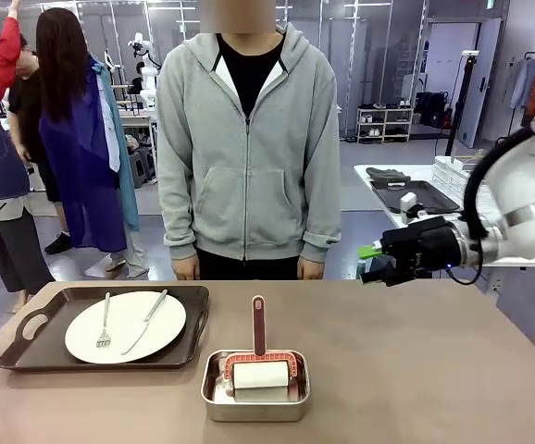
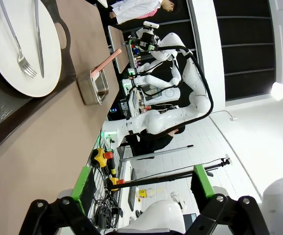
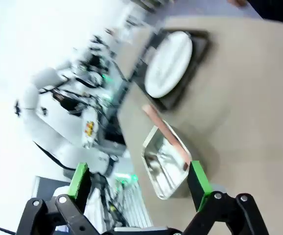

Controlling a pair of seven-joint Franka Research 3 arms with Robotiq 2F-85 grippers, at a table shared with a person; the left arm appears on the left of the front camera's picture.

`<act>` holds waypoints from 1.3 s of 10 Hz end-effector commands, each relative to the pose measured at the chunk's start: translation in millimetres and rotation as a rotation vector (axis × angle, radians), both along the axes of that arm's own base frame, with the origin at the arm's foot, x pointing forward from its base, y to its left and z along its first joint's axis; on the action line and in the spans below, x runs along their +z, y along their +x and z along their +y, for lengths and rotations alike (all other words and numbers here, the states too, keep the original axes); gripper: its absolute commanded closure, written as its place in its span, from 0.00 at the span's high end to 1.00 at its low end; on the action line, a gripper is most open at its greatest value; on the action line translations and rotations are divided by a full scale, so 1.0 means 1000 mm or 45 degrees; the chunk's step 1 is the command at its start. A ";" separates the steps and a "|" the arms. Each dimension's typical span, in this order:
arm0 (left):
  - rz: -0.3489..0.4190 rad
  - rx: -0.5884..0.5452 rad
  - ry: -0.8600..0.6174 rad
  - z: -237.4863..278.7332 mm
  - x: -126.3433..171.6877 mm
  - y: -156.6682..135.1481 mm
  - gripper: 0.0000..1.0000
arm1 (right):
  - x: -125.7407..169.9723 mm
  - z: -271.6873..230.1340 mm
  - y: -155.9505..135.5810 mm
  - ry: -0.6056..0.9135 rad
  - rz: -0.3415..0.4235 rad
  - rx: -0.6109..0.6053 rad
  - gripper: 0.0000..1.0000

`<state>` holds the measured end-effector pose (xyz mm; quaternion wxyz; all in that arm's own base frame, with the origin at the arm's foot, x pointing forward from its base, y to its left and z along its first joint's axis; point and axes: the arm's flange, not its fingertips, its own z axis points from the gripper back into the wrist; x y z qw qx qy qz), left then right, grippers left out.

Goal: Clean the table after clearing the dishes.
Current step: When the right (or left) Handle tray is removed, use the right hand (or left hand) to clean the right (or left) side of the table with the Lint Roller.

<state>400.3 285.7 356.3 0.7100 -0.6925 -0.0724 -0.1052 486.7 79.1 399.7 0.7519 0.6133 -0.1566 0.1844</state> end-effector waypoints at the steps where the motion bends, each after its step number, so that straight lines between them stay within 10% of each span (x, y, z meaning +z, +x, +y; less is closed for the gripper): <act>1: -0.015 0.009 -0.012 0.004 0.001 -0.003 1.00 | 0.001 0.006 0.014 -0.134 0.032 0.038 1.00; 7: -0.015 0.009 -0.012 0.004 0.001 -0.003 1.00 | -0.002 0.002 0.012 -0.110 0.001 0.045 1.00; 9: -0.015 0.009 -0.012 0.004 0.001 -0.003 1.00 | -0.023 -0.108 -0.002 0.151 0.126 -0.131 1.00; 13: -0.015 0.009 -0.012 0.004 0.001 -0.003 1.00 | -0.033 -0.258 -0.056 0.308 0.021 -0.360 1.00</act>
